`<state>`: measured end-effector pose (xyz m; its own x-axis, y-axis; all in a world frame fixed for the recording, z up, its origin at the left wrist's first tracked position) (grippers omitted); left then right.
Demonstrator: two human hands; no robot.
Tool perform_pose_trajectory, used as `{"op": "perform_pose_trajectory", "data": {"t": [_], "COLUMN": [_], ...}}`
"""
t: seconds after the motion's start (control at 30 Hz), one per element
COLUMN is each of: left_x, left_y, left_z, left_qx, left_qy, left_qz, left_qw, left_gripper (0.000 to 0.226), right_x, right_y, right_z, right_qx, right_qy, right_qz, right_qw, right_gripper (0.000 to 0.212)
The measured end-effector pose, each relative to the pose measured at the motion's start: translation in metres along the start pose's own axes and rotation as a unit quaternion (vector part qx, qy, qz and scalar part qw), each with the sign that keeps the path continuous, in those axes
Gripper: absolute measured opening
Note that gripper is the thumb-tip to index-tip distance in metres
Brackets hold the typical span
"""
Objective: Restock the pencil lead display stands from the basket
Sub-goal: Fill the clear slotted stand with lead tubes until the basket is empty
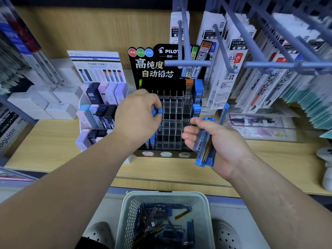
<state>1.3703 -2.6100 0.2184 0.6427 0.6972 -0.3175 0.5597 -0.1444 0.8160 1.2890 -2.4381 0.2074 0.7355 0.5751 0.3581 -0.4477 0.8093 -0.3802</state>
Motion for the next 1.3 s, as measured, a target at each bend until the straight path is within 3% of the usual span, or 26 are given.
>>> {"op": "perform_pose_trajectory", "data": {"t": [0.17,0.23,0.33,0.43,0.57,1.03,1.3], "left_x": [0.0,0.004,0.014,0.022,0.023,0.021,0.02], "left_y": [0.006,0.009,0.011,0.009,0.009,0.01,0.01], "left_z": [0.0,-0.008,-0.027,-0.035,-0.032,-0.027,-0.027], "left_qx": [-0.001,0.078,0.271,0.33,0.356,0.309,0.301], "left_qy": [0.002,0.023,0.116,0.144,0.166,0.179,0.215], "left_qz": [-0.005,0.027,0.184,0.269,0.274,0.255,0.276], "left_qw": [1.0,0.996,0.938,0.893,0.878,0.898,0.887], "left_gripper": [0.017,0.009,0.006,0.009,0.011,0.012,0.006], "right_x": [0.001,0.002,0.007,0.01,0.011,0.008,0.007], "right_y": [-0.002,-0.004,-0.01,-0.014,-0.015,-0.015,-0.015], "right_z": [0.002,0.002,0.001,0.001,-0.001,-0.005,-0.007], "right_qx": [-0.032,-0.011,0.025,0.065,0.111,0.147,0.116], "right_qy": [-0.017,-0.024,-0.028,-0.014,0.009,0.028,0.01], "right_qz": [0.028,0.071,0.138,0.161,0.164,0.186,0.176], "right_qw": [0.999,0.997,0.99,0.985,0.98,0.971,0.977], "right_gripper": [0.017,0.017,0.017,0.013,0.012,0.007,0.008]}}
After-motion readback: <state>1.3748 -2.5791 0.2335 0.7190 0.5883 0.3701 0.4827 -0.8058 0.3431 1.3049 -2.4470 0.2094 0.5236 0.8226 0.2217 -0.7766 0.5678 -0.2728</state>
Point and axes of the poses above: each hand's wrist, its own x-axis away from the middle knuckle, its own y-axis out of the back of the hand, z = x × y, the point moved 3 cm from there along -x, towards the middle knuckle, and after that the axes turned 12 degrees about y, right-handed, at the moved point
